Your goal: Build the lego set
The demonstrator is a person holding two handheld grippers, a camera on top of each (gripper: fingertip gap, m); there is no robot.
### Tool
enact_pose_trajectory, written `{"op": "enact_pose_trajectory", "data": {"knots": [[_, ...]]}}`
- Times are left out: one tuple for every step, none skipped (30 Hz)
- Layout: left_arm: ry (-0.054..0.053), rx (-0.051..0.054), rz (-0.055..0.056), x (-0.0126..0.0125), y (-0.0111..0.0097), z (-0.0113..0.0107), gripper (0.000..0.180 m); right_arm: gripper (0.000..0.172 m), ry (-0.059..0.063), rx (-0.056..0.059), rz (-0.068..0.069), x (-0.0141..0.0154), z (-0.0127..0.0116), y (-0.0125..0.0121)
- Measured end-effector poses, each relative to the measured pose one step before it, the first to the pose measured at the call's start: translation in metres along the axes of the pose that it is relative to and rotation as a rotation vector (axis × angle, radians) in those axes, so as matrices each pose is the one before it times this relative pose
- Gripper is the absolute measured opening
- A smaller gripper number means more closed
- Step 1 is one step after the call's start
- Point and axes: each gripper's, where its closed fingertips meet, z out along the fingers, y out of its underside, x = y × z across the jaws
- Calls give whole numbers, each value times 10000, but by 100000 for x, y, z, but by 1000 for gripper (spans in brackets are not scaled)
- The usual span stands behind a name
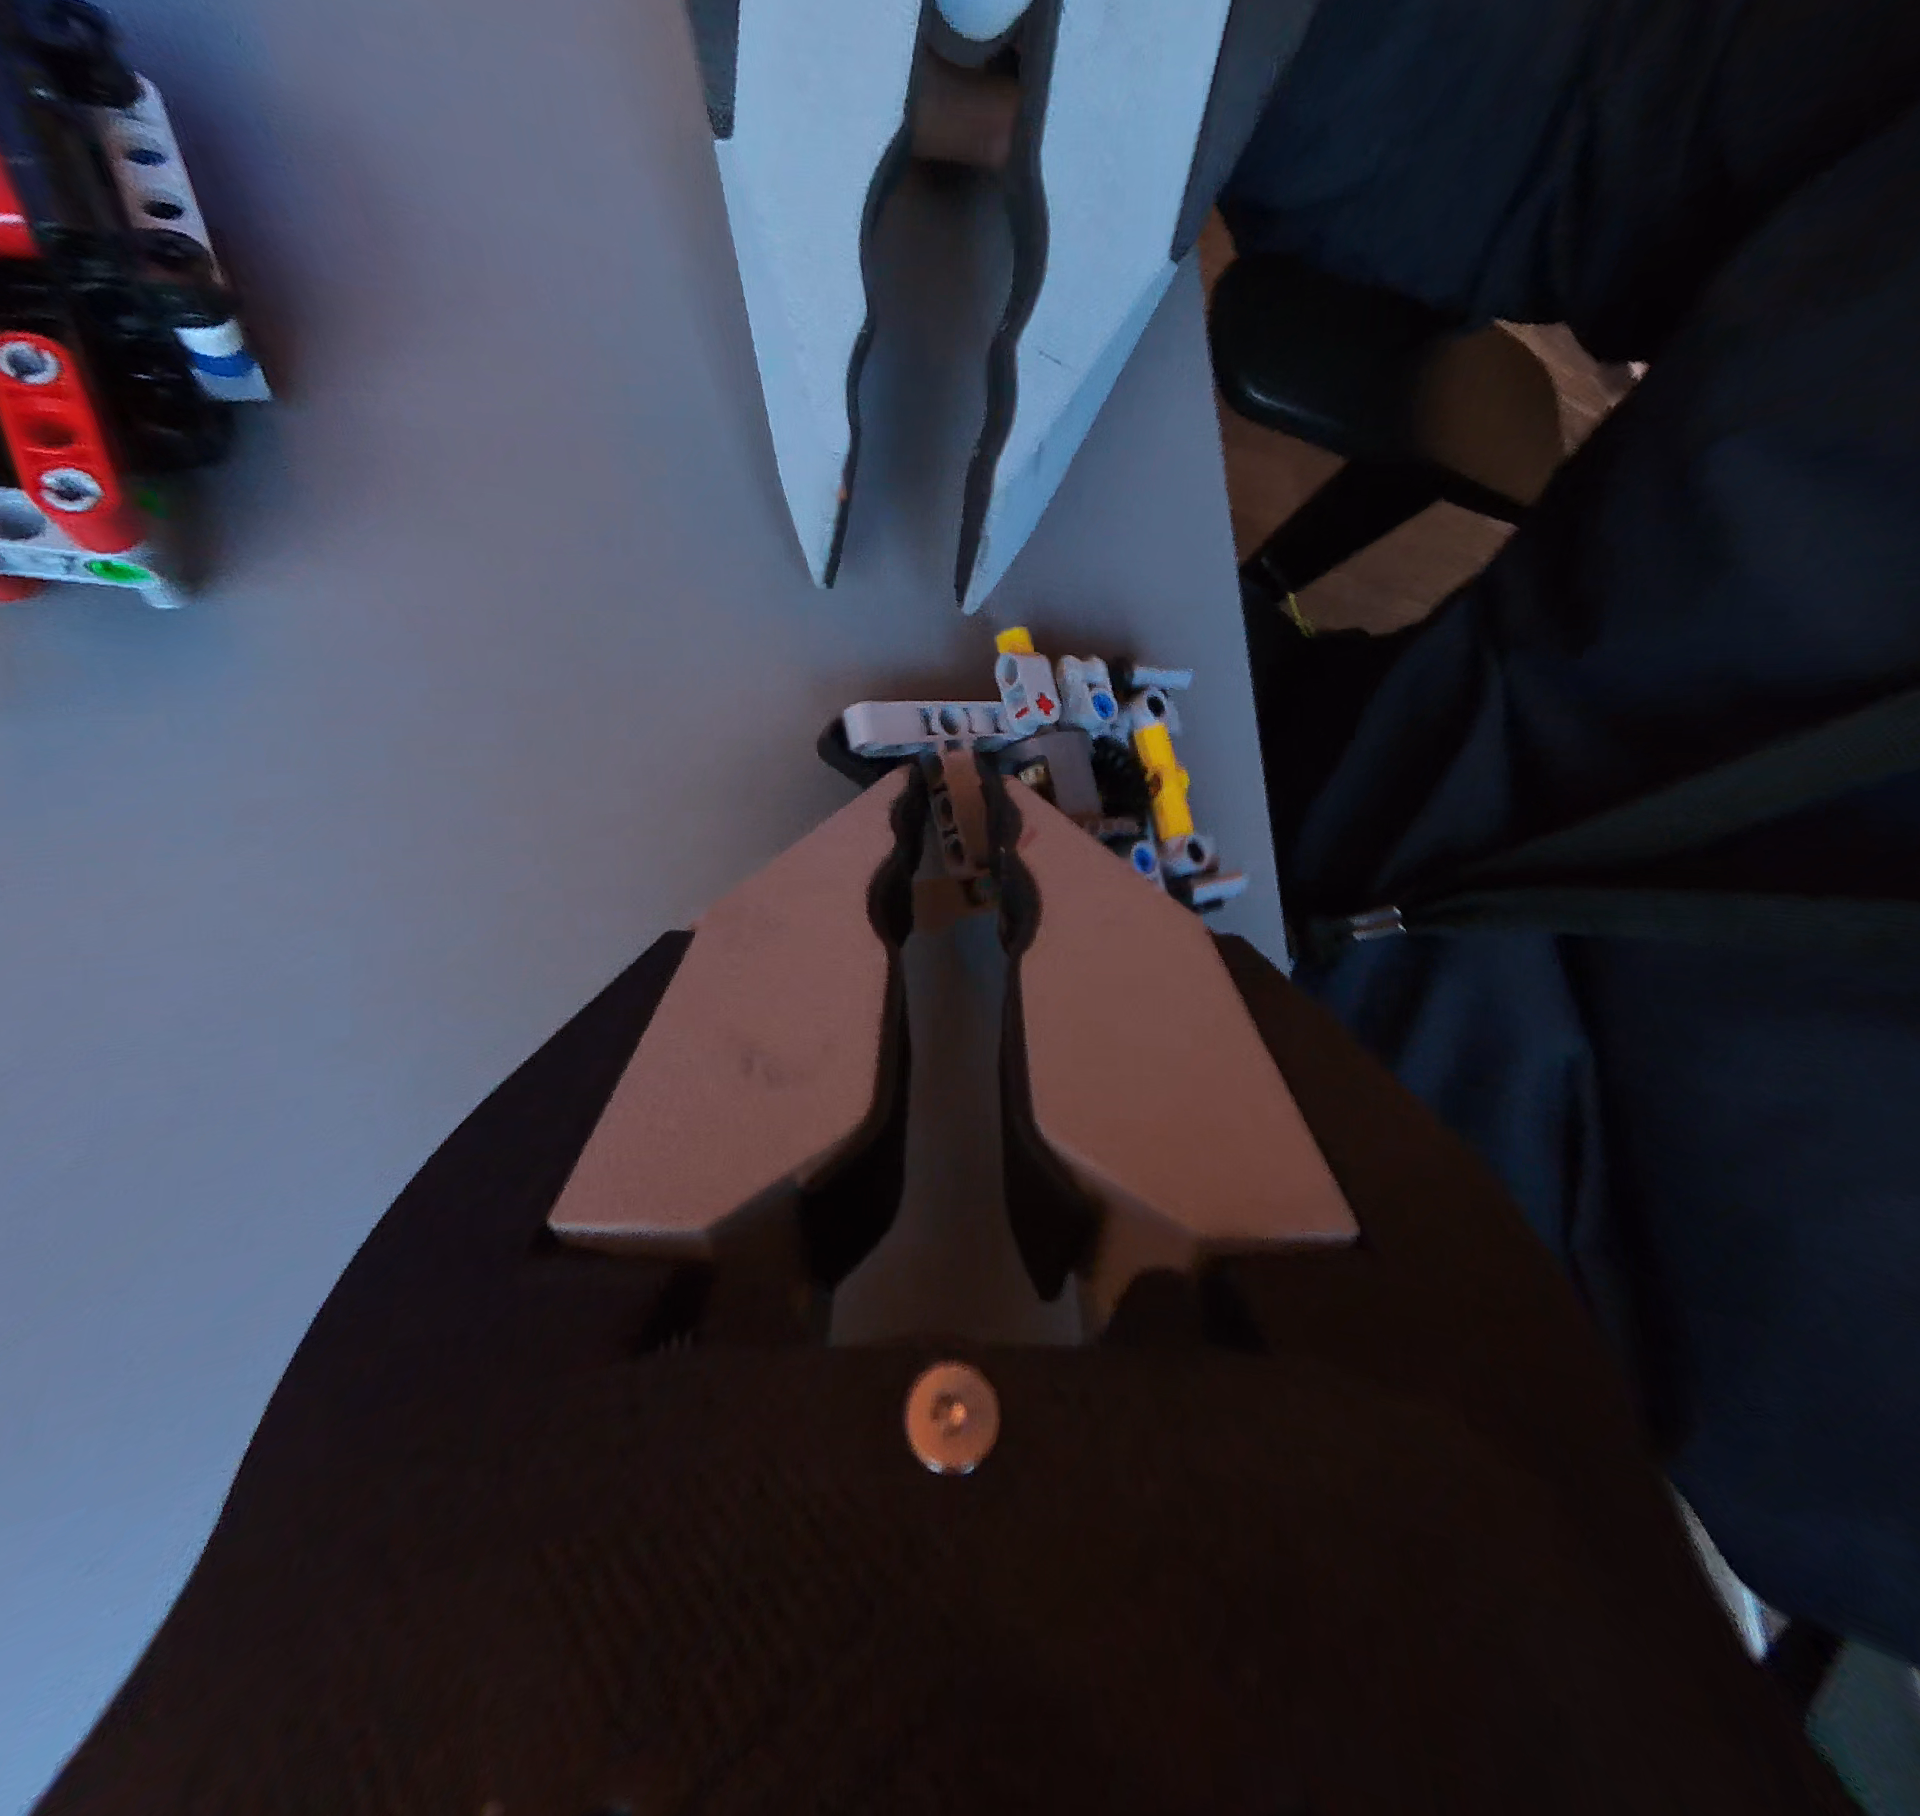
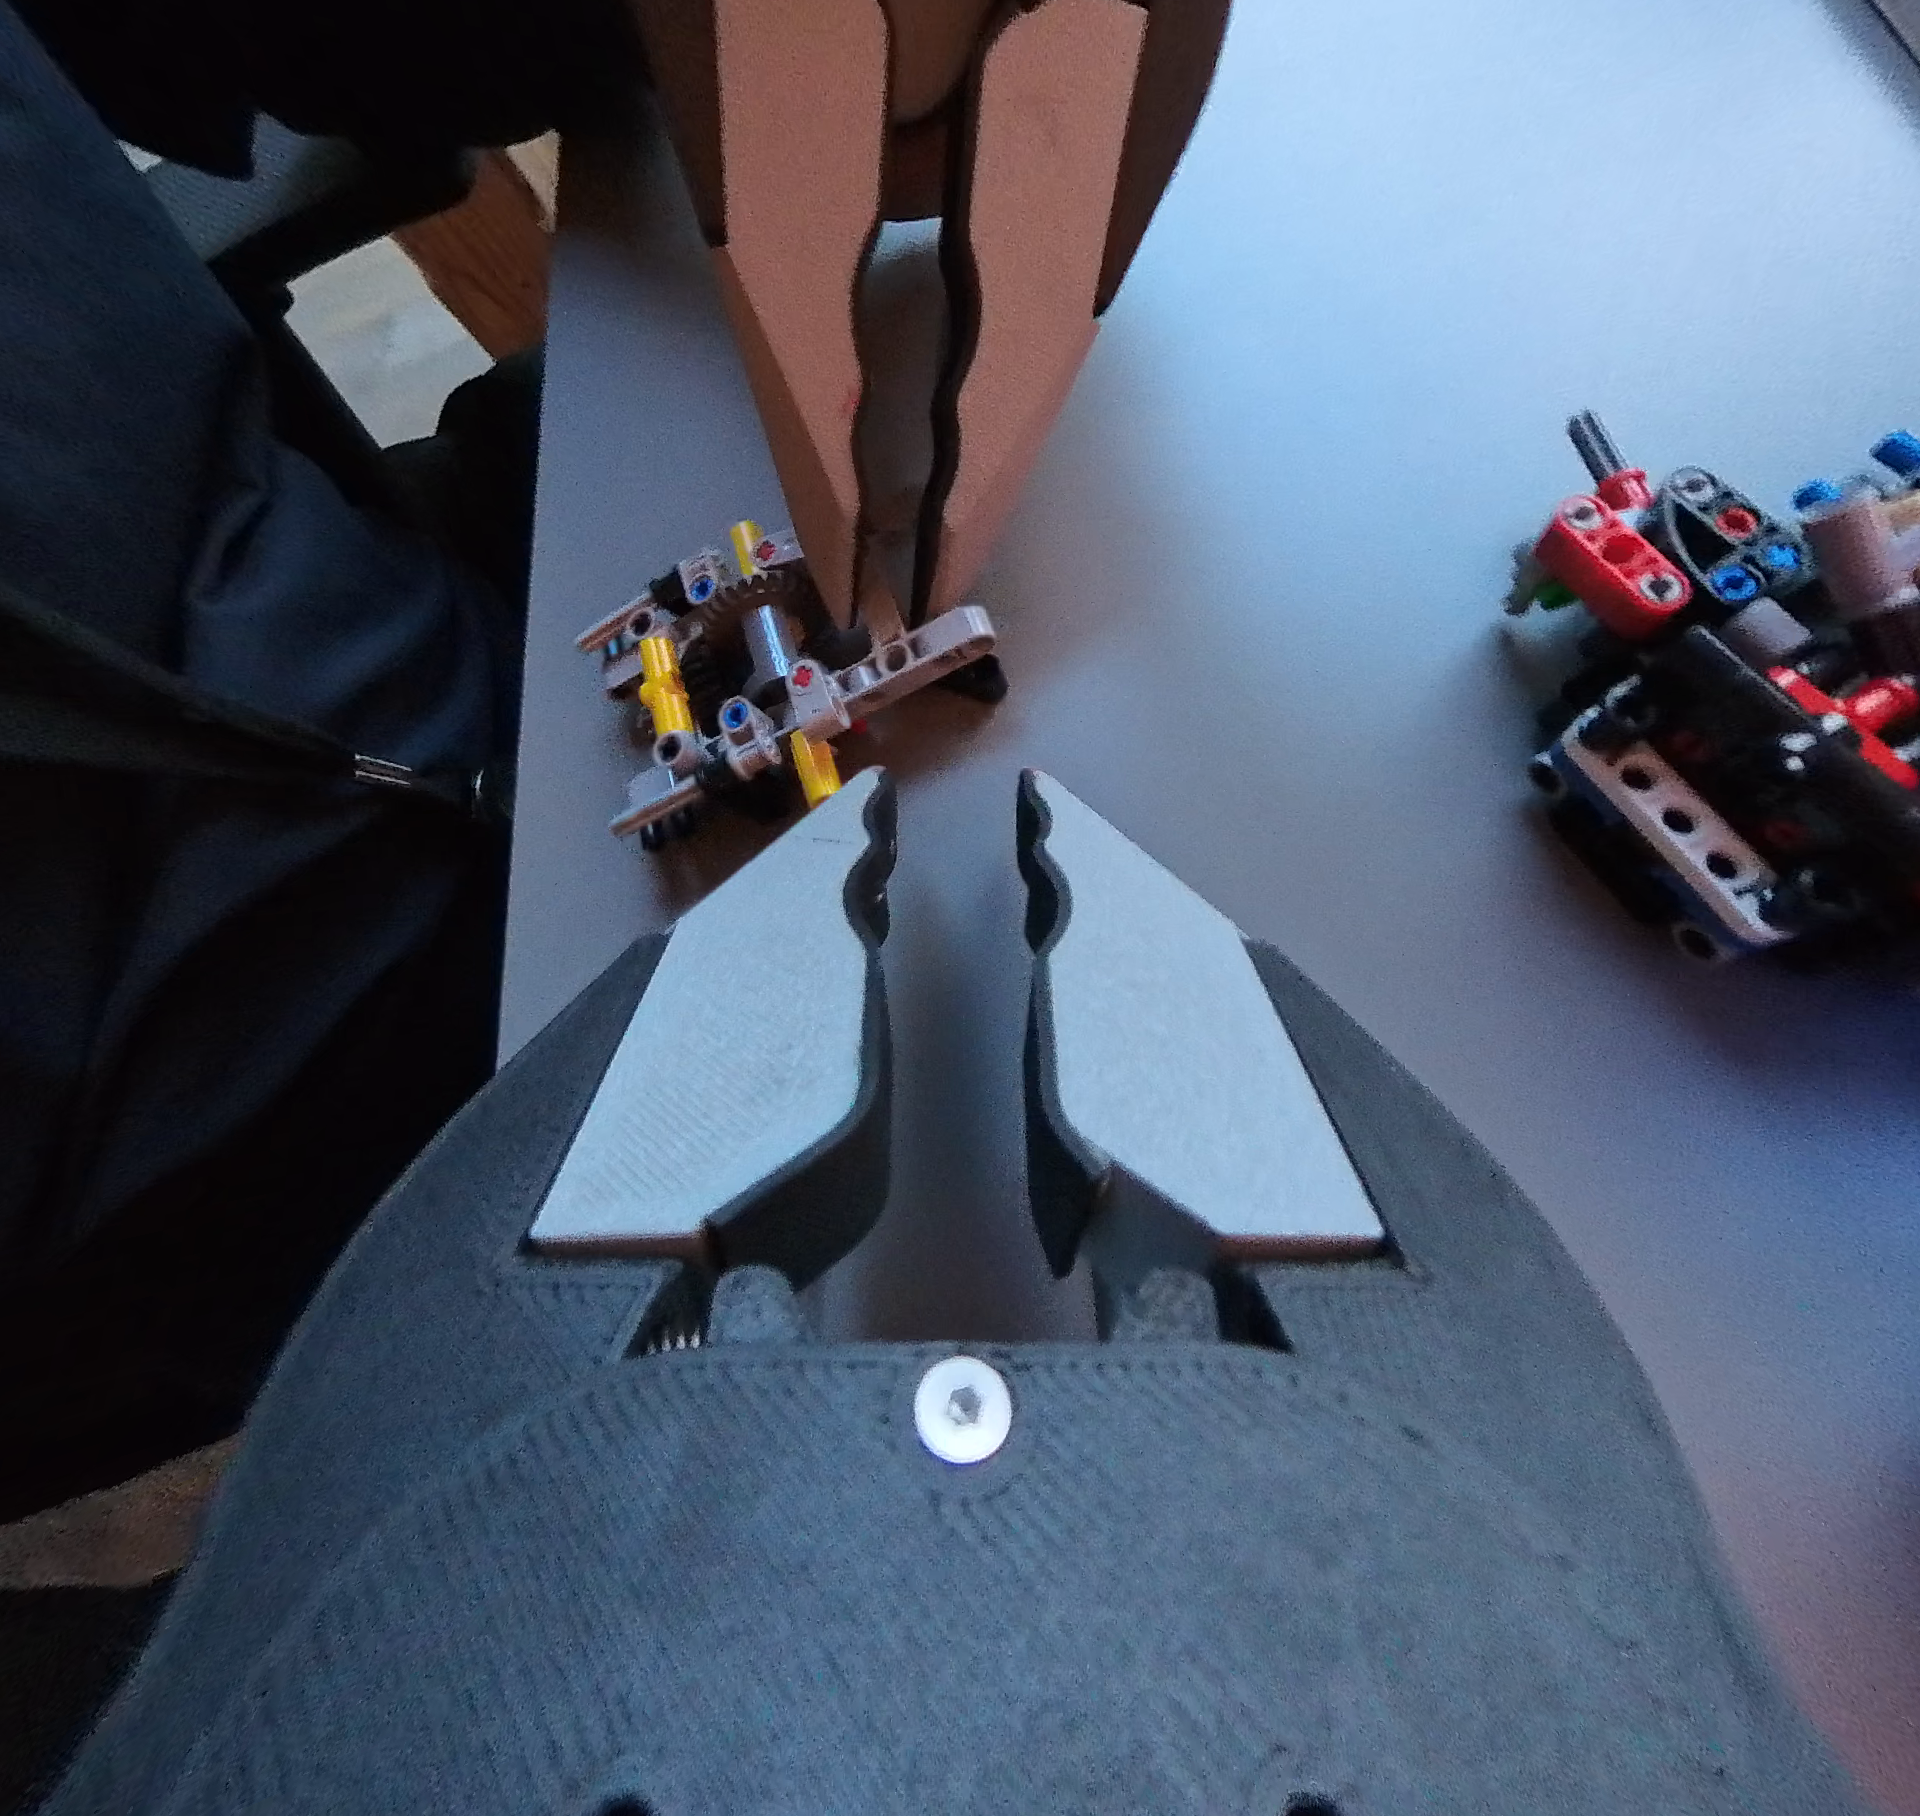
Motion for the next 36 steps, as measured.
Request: {"op": "enact_pose_trajectory", "data": {"knots": [[63, -30, -6, 33, 128, -156, 9, 21, -105, 10, -179, -257, 99, -166], [100, -44, 29, 104, 169, -235, 9, 22, -82, 1, -188, -211, 147, -160], [74, 21, 44, 90, 87, -288, 9, 22, -2, -41, -178, -54, 195, -126], [32, 30, -8, 16, 69, -320, 9, 24, 47, -110, -161, 60, 261, -49], [58, -60, 31, 56, 221, -306, 8, 24, 134, -151, -189, 191, 296, -25], [-23, -95, 14, -71, 269, -283, 8, 24, 233, -197, -263, 333, 292, 21], [-72, -50, -32, -184, 206, -258, 8, 24, 197, -282, -357, 281, 278, 126], [-18, -30, -47, -126, 186, -205, 8, 24, 156, -352, -465, 174, 233, 159], [30, -73, -32, -54, 253, -165, 8, 22, 256, -285, -525, 295, 186, 20], [33, -94, -15, -52, 283, -108, 8, 21, 317, -179, -549, 416, 140, -122], [61, -14, -24, 2, 146, -67, 8, 20, 155, -89, -528, 264, 134, -184], [89, 10, -49, 15, 77, -19, 8, 17, -111, -26, -419, -37, 132, -211], [49, 27, -53, -63, 15, 24, 8, 17, -334, 28, -287, -309, 139, -236], [13, 20, -55, -122, 11, 87, 8, 18, -398, 46, -211, -412, 126, -231], [-1, -24, -52, -131, 83, 89, 7, 18, -323, -28, -163, -323, 120, -85], [-14, -50, -29, -96, 115, 83, 8, 17, -179, -104, -106, -148, 127, 76], [-5, -14, 9, -19, 60, 76, 9, 11, -107, 2, -35, -74, 64, -37], [4, 5, 32, 49, -10, 44, 10, 5, -66, 29, 26, -22, 44, 2], [-47, -3, 51, 0, -46, 32, 12, 5, -39, 55, 104, 12, -8, 18], [-122, -9, 64, -93, -69, 25, 15, 5, 10, 36, 186, 96, -60, 62], [-200, -3, 93, -182, -104, -30, 19, 5, 150, 2, 223, 307, -114, 142], [-281, 30, 135, -268, -168, -81, 24, 5, 256, -10, 275, 472, -162, 218], [-285, 32, 170, -226, -178, -138, 25, 5, 137, 30, 396, 364, -188, 229], [-288, 67, 206, -217, -262, -204, 26, 5, -36, 103, 550, 221, -222, 128], [-324, 169, 254, -238, -422, -275, 27, 5, -127, 214, 667, 187, -246, -56], [-467, 261, 291, -416, -617, -349, 27, 5, -297, 315, 701, -12, -289, -235], [-580, 289, 365, -524, -709, -395, 27, 5, -423, 355, 686, -186, -320, -358], [-372, 237, 446, -138, -642, -351, 27, 4, -364, 362, 603, -129, -304, -419], [-173, 206, 440, 192, -612, -275, 26, 4, -293, 332, 478, -59, -263, -386], [-147, 203, 388, 222, -611, -170, 24, 4, -244, 269, 380, -34, -179, -314], [-191, 174, 362, 165, -527, -32, 24, 4, -198, 216, 362, 9, -108, -250], [-172, 73, 372, 157, -341, 108, 22, 4, -251, 175, 361, -88, -67, -200], [-182, -30, 365, 105, -156, 202, 22, 4, -309, 182, 346, -202, -45, -217], [-170, -100, 368, 97, -15, 253, 22, 4, -345, 180, 336, -282, -11, -218], [-88, -123, 378, 192, 59, 243, 22, 4, -388, 142, 296, -368, 10, -157], [-90, -131, 340, 159, 115, 201, 20, 4, -294, 112, 237, -260, 10, -117]]}}
